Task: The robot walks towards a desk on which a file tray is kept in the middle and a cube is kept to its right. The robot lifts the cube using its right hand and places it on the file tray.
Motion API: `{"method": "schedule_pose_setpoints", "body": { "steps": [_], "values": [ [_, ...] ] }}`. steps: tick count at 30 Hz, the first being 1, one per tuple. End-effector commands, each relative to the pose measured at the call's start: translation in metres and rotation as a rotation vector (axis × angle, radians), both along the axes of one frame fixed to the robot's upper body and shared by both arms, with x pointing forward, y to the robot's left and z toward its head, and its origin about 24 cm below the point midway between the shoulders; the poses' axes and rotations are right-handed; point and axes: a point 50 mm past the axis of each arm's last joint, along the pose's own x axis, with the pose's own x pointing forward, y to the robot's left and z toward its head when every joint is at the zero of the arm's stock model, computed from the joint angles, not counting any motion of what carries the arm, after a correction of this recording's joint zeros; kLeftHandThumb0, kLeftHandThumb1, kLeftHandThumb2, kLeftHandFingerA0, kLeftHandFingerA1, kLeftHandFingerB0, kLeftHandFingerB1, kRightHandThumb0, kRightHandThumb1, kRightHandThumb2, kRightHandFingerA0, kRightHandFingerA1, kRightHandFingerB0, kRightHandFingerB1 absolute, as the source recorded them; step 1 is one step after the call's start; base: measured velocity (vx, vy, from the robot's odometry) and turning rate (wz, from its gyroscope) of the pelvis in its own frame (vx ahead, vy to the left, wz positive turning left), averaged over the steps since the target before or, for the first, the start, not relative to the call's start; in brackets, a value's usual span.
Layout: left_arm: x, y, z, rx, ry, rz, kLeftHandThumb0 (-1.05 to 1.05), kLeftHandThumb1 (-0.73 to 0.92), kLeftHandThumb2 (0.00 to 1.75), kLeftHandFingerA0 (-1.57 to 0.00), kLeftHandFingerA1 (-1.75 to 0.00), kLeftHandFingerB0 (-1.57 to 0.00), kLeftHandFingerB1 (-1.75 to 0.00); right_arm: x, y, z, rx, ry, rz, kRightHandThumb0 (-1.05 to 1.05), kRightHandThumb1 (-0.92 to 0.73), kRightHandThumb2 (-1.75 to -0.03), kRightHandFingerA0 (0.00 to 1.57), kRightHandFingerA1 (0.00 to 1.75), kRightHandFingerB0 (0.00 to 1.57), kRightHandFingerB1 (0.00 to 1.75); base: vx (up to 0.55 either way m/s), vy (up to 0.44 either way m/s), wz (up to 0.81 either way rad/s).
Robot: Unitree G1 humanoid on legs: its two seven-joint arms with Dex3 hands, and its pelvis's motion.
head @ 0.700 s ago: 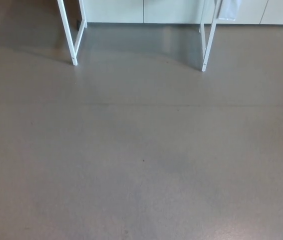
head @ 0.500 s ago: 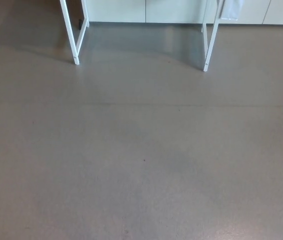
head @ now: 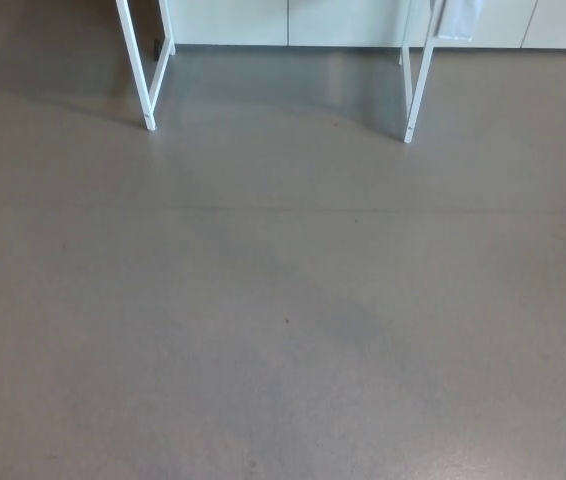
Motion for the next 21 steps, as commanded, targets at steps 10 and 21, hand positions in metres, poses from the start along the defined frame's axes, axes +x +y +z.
{"method": "schedule_pose_setpoints", "body": {
  "steps": [10,21],
  "values": [
    [0.0,0.004,0.0048,0.018,-0.002,-0.048,-0.85,0.55,1.16,-0.45,-0.87,-0.27,-0.73,0.0036,-0.0061,0.0061,-0.034,-0.038,0.001,-0.76,-0.51,-0.88,0.07,0.21,0.08,0.24,-0.01,-0.009,0.04],
    [0.0023,0.0035,0.0048,0.02,-0.015,-0.05,-0.84,0.54,1.17,-0.46,-0.87,-0.29,-0.74,0.0102,-0.009,0.0077,-0.026,-0.036,0.015,-0.71,-0.49,-0.88,0.03,0.38,0.02,0.27,0.08,0.117,-0.15]
  ]
}}
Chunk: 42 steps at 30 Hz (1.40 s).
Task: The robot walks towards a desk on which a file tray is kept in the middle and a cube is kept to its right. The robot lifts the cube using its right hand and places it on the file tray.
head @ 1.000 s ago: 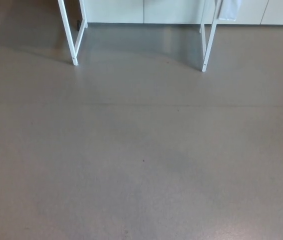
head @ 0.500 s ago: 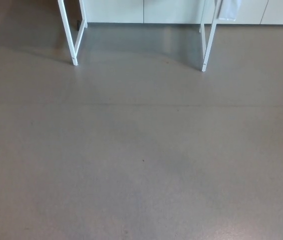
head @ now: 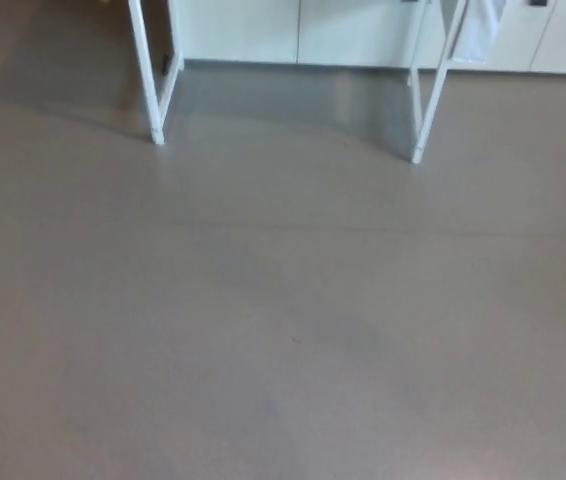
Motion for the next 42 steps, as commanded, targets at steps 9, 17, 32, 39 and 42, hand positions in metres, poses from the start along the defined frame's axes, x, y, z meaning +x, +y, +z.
{"method": "schedule_pose_setpoints", "body": {
  "steps": [9,17,32,39,42],
  "values": [
    [0.003,0.003,0.005,0.016,-0.015,-0.051,-0.85,0.64,0.9,-0.38,-1.07,-0.27,-0.85,0.006,-0.004,0.004,-0.022,-0.053,-0.012,-0.67,-0.5,-0.84,0.05,0.31,0.03,0.26,0.22,0.106,0.0],
    [0.001,0.002,0.004,0.016,-0.022,-0.05,-0.82,0.63,0.95,-0.34,-1.07,-0.26,-0.86,0.014,-0.005,0.008,-0.068,-0.003,0.13,-0.67,-0.72,-0.64,0.08,0.28,0.07,0.17,0.38,-0.125,0.3],
    [-0.003,-0.003,0.001,0.002,-0.042,-0.036,-0.8,0.59,0.98,-0.29,-1.12,-0.23,-0.89,0.021,-0.011,0.011,-0.113,0.034,0.181,-0.86,-0.6,-0.89,0.0,0.01,0.09,0.18,0.42,0.059,-0.18],
    [0.002,-0.005,0.0,-0.016,-0.059,-0.045,-0.79,0.6,0.98,-0.24,-1.06,-0.24,-0.88,0.033,-0.014,0.015,-0.11,0.054,0.174,-0.71,-0.72,-0.63,0.14,0.58,0.08,0.25,0.35,0.097,0.03],
    [0.004,-0.005,-0.001,0.013,-0.024,-0.088,-0.8,0.64,0.95,-0.27,-1.07,-0.23,-0.84,0.036,-0.013,0.021,-0.127,0.065,0.275,-0.73,-0.58,-0.98,0.0,0.2,0.05,0.28,0.39,-0.051,0.17]
  ]
}}
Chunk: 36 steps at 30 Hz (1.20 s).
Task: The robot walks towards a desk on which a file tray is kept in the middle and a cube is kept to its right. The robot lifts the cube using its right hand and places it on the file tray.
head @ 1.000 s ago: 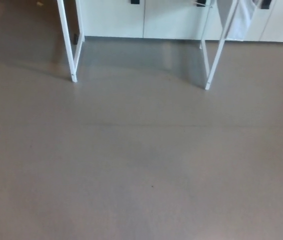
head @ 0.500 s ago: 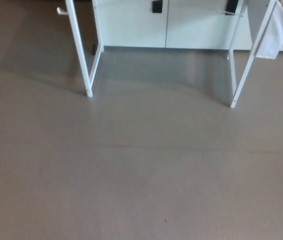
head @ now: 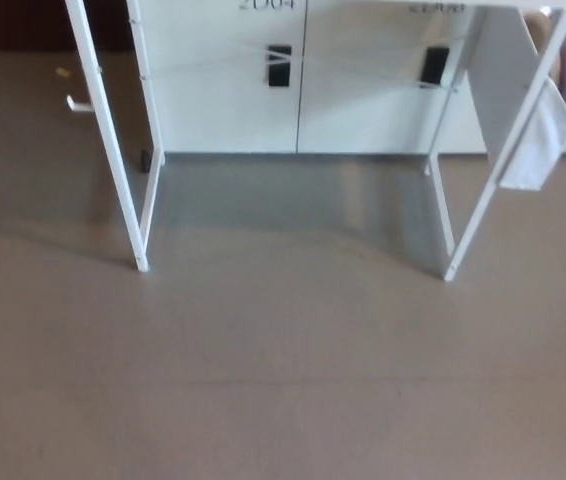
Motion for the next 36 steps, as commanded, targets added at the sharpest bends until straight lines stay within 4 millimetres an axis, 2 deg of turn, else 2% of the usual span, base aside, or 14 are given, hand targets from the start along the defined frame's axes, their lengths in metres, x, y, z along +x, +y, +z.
{"method": "schedule_pose_setpoints", "body": {
  "steps": [1,2,8,10,11,12,17,19,25,26,27,28,32,36],
  "values": [
    [0.004,0.0,-0.001,0.012,-0.004,-0.006,-0.81,0.56,1.16,-0.4,-0.84,-0.29,-0.72,0.007,-0.007,0.008,-0.026,0.008,-0.002,-0.69,-0.53,-0.95,0.0,0.24,0.06,0.34,0.48,-0.15,0.17],
    [0.004,0.0,-0.001,0.009,-0.005,0.004,-0.8,0.62,0.95,-0.27,-1.07,-0.24,-0.85,0.006,-0.006,0.006,-0.028,0.001,-0.012,-0.89,-0.64,-0.93,0.0,0.0,0.1,0.23,0.61,-0.106,0.38],
    [0.011,0.002,0.001,0.004,-0.021,-0.004,-0.82,0.53,1.15,-0.42,-0.87,-0.32,-0.75,0.012,-0.006,0.006,-0.016,-0.005,-0.001,-0.89,-0.61,-0.93,0.0,0.0,0.09,0.21,0.46,-0.225,0.29],
    [0.013,0.001,0.001,0.012,-0.02,-0.02,-0.81,0.64,0.9,-0.35,-1.03,-0.26,-0.81,0.013,-0.005,0.004,-0.024,-0.028,0.006,-0.75,-0.56,-0.96,0.0,0.18,0.07,0.27,0.39,-0.024,-0.04],
    [0.015,0.001,0.001,0.008,-0.029,-0.003,-0.8,0.61,0.95,-0.29,-1.1,-0.26,-0.86,0.014,-0.005,0.004,-0.053,-0.011,0.029,-0.77,-0.75,-0.63,0.0,0.22,0.08,0.26,0.39,0.015,-0.03],
    [0.015,0.001,0.001,0.001,-0.034,0.0,-0.79,0.61,0.96,-0.27,-1.11,-0.25,-0.86,0.015,-0.005,0.007,-0.047,-0.014,0.034,-0.82,-0.61,-0.95,0.0,0.08,0.09,0.25,0.32,0.071,-0.16],
    [0.013,0.0,0.0,0.002,-0.027,-0.011,-0.85,0.54,1.18,-0.44,-0.88,-0.32,-0.76,0.015,-0.006,0.01,-0.03,-0.021,0.054,-0.91,-0.64,-0.94,0.0,0.0,0.09,0.18,0.48,0.17,-0.25],
    [0.011,0.0,0.0,-0.012,-0.03,-0.009,-0.78,0.63,0.94,-0.24,-1.01,-0.23,-0.83,0.015,-0.005,0.007,-0.051,-0.054,0.034,-0.7,-0.56,-0.94,0.02,0.3,0.07,0.31,0.49,0.177,-0.53],
    [0.011,0.0,0.0,0.001,-0.028,-0.003,-0.83,0.52,1.07,-0.37,-0.89,-0.29,-0.76,0.019,-0.007,0.009,-0.023,-0.022,0.035,-0.84,-0.62,-0.95,0.0,0.07,0.07,0.23,0.36,0.145,-0.1],
    [0.012,0.001,0.001,-0.002,-0.038,0.005,-0.8,0.61,0.97,-0.26,-1.09,-0.23,-0.88,0.02,-0.006,0.007,-0.009,-0.047,-0.012,-0.37,-0.46,-1.02,0.0,0.51,0.0,0.49,0.25,0.074,0.08],
    [0.013,0.001,0.001,-0.005,-0.044,0.009,-0.85,0.54,1.17,-0.36,-0.84,-0.3,-0.75,0.019,-0.006,0.006,0.017,-0.079,-0.075,-0.36,-0.46,-1.02,0.0,0.51,0.0,0.49,0.24,0.054,0.07],
    [0.013,0.001,0.001,-0.007,-0.047,0.008,-0.81,0.61,0.96,-0.24,-1.1,-0.21,-0.89,0.019,-0.006,0.005,0.027,-0.095,-0.107,-0.71,-0.57,-0.83,0.48,1.02,0.08,0.39,0.27,0.034,0.09],
    [0.014,0.002,0.002,0.004,-0.037,-0.006,-0.8,0.62,0.96,-0.29,-1.11,-0.24,-0.86,0.019,-0.005,0.005,-0.008,-0.085,-0.023,-0.71,-0.54,-0.89,0.04,0.46,0.06,0.29,0.27,-0.017,0.17],
    [0.014,0.002,0.004,-0.032,-0.075,0.009,-0.81,0.61,0.96,-0.26,-1.08,-0.22,-0.88,0.021,-0.007,0.008,-0.03,-0.005,0.032,-0.76,-0.59,-0.99,0.01,0.25,0.02,0.27,0.34,-0.036,0.37]
  ]
}}
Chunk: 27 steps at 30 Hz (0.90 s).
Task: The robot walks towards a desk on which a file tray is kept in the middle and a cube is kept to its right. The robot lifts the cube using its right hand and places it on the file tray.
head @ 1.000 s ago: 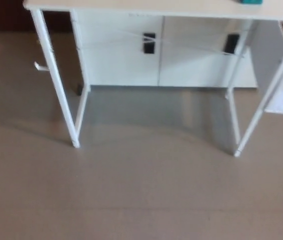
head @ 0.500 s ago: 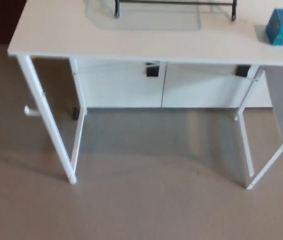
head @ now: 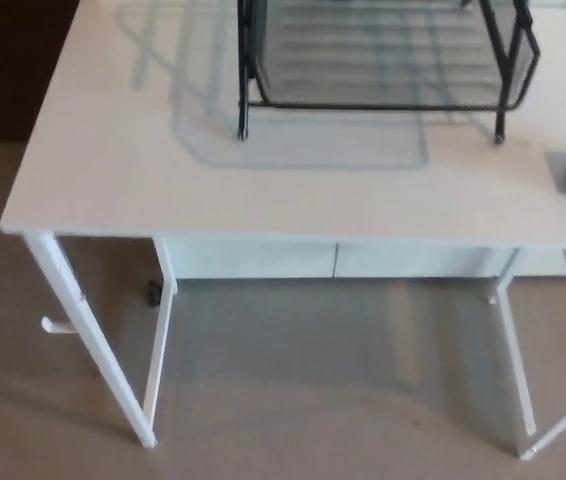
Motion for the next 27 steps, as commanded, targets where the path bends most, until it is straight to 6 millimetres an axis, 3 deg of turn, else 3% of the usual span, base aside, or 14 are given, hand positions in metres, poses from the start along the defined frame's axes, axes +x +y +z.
{"method": "schedule_pose_setpoints", "body": {
  "steps": [1,2,3,6,12,13,16,19,20,21,22,25,26,27],
  "values": [
    [-0.003,0.002,0.004,-0.03,-0.03,0.011,-0.81,0.61,0.96,-0.26,-1.08,-0.22,-0.88,0.0,-0.004,0.005,-0.034,0.063,0.062,-0.76,-0.59,-0.99,0.01,0.25,0.02,0.27,0.31,-0.026,-0.05],
    [-0.002,0.002,0.003,-0.016,-0.013,0.025,-0.78,0.6,0.95,-0.23,-1.06,-0.27,-0.88,0.0,-0.003,0.003,0.014,-0.003,-0.054,-0.67,-0.68,-0.61,0.26,0.55,0.12,0.27,0.3,-0.02,0.04],
    [-0.002,0.002,0.003,-0.012,-0.009,0.024,-0.78,0.59,1.0,-0.24,-1.12,-0.25,-0.9,0.0,-0.003,0.004,0.009,-0.003,-0.037,-0.73,-0.58,-0.92,0.25,0.59,0.05,0.33,0.28,-0.009,-0.04],
    [-0.005,0.003,0.001,-0.001,0.004,0.023,-0.78,0.62,0.93,-0.3,-1.04,-0.26,-0.85,0.0,-0.002,0.005,0.042,-0.02,-0.033,-0.66,-0.67,-0.64,0.07,0.29,0.09,0.22,0.14,0.008,-0.06],
    [-0.007,0.002,0.003,-0.004,0.0,0.013,-0.83,0.52,1.1,-0.35,-0.87,-0.29,-0.76,-0.001,-0.002,0.003,0.004,-0.005,0.01,-0.7,-0.54,-0.94,0.0,0.21,0.04,0.3,0.16,0.161,-0.03],
    [-0.01,0.002,0.002,-0.005,-0.002,0.032,-0.83,0.52,1.09,-0.37,-0.88,-0.28,-0.75,-0.001,-0.002,0.002,0.032,-0.027,-0.043,-0.66,-0.67,-0.61,0.04,0.28,0.12,0.24,0.2,0.181,-0.24],
    [-0.014,0.003,0.001,0.015,0.024,0.022,-0.81,0.63,0.95,-0.33,-1.1,-0.29,-0.86,0.003,-0.001,0.003,-0.003,0.019,0.058,-0.84,-0.61,-0.96,0.0,0.09,0.07,0.23,0.12,0.17,0.0],
    [-0.016,0.002,0.0,0.004,0.02,0.039,-0.82,0.53,1.08,-0.38,-0.88,-0.29,-0.75,0.004,-0.001,0.002,-0.009,-0.004,0.025,-0.72,-0.7,-0.62,0.2,0.51,0.11,0.24,0.06,0.051,0.03],
    [-0.017,0.002,-0.001,0.004,0.02,0.044,-0.79,0.63,0.95,-0.27,-1.07,-0.26,-0.84,0.005,-0.001,0.002,-0.007,-0.003,0.028,-0.38,-0.42,-1.01,0.0,0.51,0.0,0.49,0.1,0.047,0.08],
    [-0.017,0.002,-0.001,0.009,0.026,0.045,-0.81,0.64,0.93,-0.28,-1.04,-0.26,-0.83,0.005,-0.001,0.002,0.01,-0.023,0.012,-0.66,-0.7,-0.64,0.07,0.32,0.11,0.23,0.09,0.021,0.04],
    [-0.017,0.003,-0.001,0.016,0.034,0.036,-0.81,0.64,0.93,-0.28,-1.04,-0.27,-0.84,0.005,0.0,0.002,0.015,-0.044,0.005,-0.73,-0.57,-0.91,0.17,0.56,0.06,0.33,0.0,0.0,0.0],
    [-0.016,0.003,0.0,0.005,0.021,0.043,-0.84,0.51,1.07,-0.38,-0.88,-0.3,-0.76,0.006,-0.001,0.002,0.047,-0.055,-0.071,-0.7,-0.54,-0.9,0.2,0.59,0.04,0.34,0.02,-0.016,0.03],
    [-0.019,0.004,0.001,0.006,0.017,0.05,-0.8,0.61,0.96,-0.27,-1.1,-0.25,-0.87,0.007,-0.001,0.001,0.042,-0.055,-0.068,-0.37,-0.44,-1.01,0.0,0.51,0.0,0.49,0.06,-0.098,0.08],
    [-0.019,0.004,0.001,0.008,0.02,0.042,-0.82,0.52,1.09,-0.38,-0.89,-0.31,-0.77,0.005,-0.003,0.0,0.095,-0.112,-0.216,-0.6,-0.6,-0.72,0.0,0.15,0.12,0.3,0.11,-0.091,0.2]
  ]
}}
